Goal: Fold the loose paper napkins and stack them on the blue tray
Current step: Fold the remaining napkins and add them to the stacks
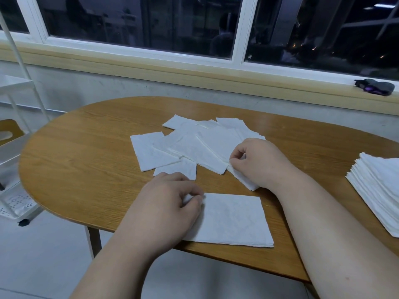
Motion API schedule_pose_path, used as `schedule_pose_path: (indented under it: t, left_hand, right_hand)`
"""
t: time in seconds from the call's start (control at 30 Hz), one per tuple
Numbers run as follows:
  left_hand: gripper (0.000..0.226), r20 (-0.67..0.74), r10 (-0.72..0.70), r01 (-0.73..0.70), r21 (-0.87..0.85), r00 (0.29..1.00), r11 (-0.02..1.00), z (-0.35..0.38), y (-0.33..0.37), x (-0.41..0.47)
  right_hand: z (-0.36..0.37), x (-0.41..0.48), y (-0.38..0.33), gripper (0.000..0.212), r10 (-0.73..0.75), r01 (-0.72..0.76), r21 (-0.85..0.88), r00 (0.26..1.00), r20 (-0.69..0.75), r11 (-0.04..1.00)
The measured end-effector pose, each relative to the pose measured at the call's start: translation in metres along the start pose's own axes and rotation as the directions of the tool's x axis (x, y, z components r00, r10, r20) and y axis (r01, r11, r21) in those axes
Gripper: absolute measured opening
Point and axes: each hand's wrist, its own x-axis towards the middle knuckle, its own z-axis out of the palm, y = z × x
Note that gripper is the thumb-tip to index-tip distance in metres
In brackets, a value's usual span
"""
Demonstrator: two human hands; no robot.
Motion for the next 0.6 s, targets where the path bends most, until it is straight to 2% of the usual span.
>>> schedule_pose_path:
  t: [0.17, 0.37, 0.5, 0.6]
  left_hand:
    - [0.016, 0.000, 0.002, -0.002, 0.007, 1.000, 1.000, 0.000, -0.001, 0.000]
    - [0.016, -0.022, -0.003, 0.003, -0.021, 1.000, 1.000, 0.000, -0.002, 0.001]
    - [0.042, -0.085, -0.016, 0.010, -0.060, 0.996, 0.998, -0.004, -0.004, 0.000]
    - [0.059, -0.138, -0.042, 0.022, -0.142, 0.990, 0.990, -0.009, -0.003, -0.001]
  right_hand:
    - [-0.002, -0.001, -0.001, 0.022, 0.034, -0.034, 0.059, 0.999, -0.008, 0.998]
    - [-0.005, -0.005, -0.004, 0.017, 0.025, 0.012, 0.261, 0.990, -0.135, 0.965]
    - [-0.022, -0.019, -0.017, 0.016, -0.074, 0.139, 0.360, 0.979, -0.190, 0.923]
    - [-0.035, -0.041, -0.027, 0.017, -0.135, 0.227, 0.507, 0.968, -0.211, 0.832]
